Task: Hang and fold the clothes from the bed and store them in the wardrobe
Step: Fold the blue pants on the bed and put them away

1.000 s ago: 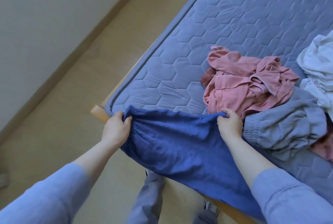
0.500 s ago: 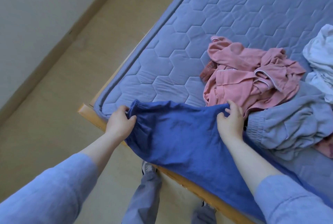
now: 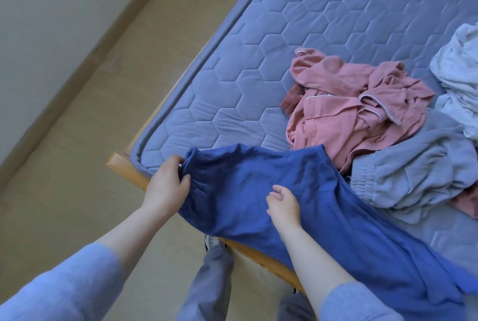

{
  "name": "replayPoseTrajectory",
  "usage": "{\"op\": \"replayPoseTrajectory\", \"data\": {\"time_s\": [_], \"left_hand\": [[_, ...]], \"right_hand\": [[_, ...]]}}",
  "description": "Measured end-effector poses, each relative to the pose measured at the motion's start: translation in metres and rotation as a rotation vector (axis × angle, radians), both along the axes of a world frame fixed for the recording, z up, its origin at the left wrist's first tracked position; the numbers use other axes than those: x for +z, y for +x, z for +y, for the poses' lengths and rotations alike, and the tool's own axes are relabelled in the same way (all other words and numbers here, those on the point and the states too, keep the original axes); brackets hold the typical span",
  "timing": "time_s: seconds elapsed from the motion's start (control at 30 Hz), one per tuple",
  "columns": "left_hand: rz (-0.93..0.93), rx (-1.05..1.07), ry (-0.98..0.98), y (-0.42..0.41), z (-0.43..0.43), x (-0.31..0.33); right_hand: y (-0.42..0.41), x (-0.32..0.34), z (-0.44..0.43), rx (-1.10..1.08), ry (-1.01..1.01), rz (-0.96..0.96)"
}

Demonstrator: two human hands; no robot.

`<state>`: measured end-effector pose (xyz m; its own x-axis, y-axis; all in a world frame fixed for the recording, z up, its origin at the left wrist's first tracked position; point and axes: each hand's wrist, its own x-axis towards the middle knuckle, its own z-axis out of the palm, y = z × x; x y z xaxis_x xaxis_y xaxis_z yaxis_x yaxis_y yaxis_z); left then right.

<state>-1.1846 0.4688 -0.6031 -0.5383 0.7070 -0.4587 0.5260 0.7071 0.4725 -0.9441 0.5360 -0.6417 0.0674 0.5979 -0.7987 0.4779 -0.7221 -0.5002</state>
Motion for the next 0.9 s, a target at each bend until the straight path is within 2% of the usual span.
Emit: {"op": "replayPoseTrajectory", "data": {"time_s": [0.13, 0.37, 0.63, 0.9], "left_hand": [[-0.036, -0.008, 0.068, 0.01, 0.003, 0.008], [-0.15, -0.017, 0.134, 0.044, 0.019, 0.027], [-0.244, -0.087, 0.144, 0.13, 0.031, 0.045], [-0.299, -0.184, 0.14, 0.221, 0.03, 0.041]], "right_hand": [[-0.003, -0.007, -0.005, 0.004, -0.125, 0.099], [0.014, 0.01, -0.008, -0.076, -0.103, 0.206], [0.094, 0.041, -0.014, -0.205, -0.051, 0.189], [0.177, 0.04, -0.035, -0.319, -0.032, 0.173]]}}
